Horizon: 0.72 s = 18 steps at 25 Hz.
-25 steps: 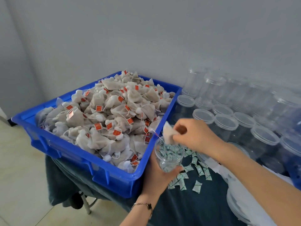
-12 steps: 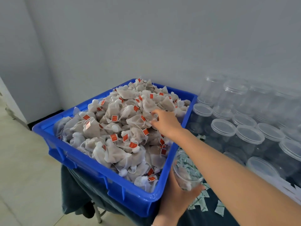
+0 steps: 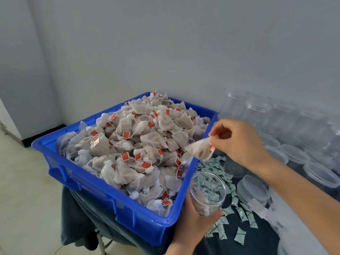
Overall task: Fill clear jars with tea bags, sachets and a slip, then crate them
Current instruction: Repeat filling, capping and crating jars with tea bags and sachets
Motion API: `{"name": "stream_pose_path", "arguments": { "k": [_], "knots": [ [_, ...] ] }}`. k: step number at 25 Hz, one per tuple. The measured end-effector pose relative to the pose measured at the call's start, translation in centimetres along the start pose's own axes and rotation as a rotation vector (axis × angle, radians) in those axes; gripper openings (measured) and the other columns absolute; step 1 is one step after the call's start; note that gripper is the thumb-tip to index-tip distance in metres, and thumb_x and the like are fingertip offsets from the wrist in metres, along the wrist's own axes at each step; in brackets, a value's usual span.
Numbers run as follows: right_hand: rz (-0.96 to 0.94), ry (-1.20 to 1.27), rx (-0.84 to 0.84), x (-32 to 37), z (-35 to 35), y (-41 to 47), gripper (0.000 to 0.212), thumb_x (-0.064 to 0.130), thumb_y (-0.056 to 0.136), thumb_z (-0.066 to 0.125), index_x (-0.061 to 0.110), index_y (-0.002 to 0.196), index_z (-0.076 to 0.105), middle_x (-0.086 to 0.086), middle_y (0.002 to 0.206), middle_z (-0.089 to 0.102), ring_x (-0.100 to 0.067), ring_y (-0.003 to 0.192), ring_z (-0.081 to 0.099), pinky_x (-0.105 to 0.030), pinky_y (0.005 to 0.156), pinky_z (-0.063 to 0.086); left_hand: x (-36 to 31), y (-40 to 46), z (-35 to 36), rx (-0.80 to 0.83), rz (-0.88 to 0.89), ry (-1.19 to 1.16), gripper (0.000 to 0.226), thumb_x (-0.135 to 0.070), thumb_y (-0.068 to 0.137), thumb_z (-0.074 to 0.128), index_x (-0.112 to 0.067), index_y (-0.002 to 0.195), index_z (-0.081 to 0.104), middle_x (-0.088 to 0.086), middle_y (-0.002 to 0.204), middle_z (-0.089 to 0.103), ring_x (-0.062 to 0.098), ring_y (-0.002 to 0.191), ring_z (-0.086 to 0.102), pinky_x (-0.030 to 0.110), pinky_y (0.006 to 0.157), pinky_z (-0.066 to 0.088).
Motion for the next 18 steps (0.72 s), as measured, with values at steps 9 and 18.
{"name": "stream_pose_path", "arguments": {
  "k": [9, 18],
  "knots": [
    [-0.033, -0.173, 0.269, 0.2, 7.9, 1.2, 0.035, 0.022, 0.092, 0.056, 0.023, 0.127, 0.054, 0.006, 0.124, 0.055, -0.005, 0.101, 0.051, -0.019, 0.083, 0.041, 0.0, 0.3, 0.3, 0.019, -0.042, -0.097, 0.107, -0.045, 0.060, 0.082, -0.038, 0.147, 0.019, -0.024, 0.144, 0.031, -0.011, 0.134, 0.028, 0.007, 0.106, 0.030],
    [-0.295, -0.477, 0.442, 2.5, 17.8, 7.0, 0.052, 0.014, 0.097, 0.046, 0.026, 0.144, 0.030, -0.009, 0.140, 0.045, -0.028, 0.130, 0.037, -0.042, 0.100, 0.036, 1.6, -0.1, 0.9, 0.122, -0.205, -0.007, 0.101, -0.067, 0.049, 0.065, -0.054, 0.136, 0.014, -0.018, 0.144, 0.034, 0.002, 0.132, 0.037, -0.012, 0.084, 0.022]
  ]
}}
Point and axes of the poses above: each hand's wrist, its own y-axis towards the middle knuckle, its own z-axis out of the palm, x = y × z, the point moved 4 cm from there along y, towards the middle knuckle
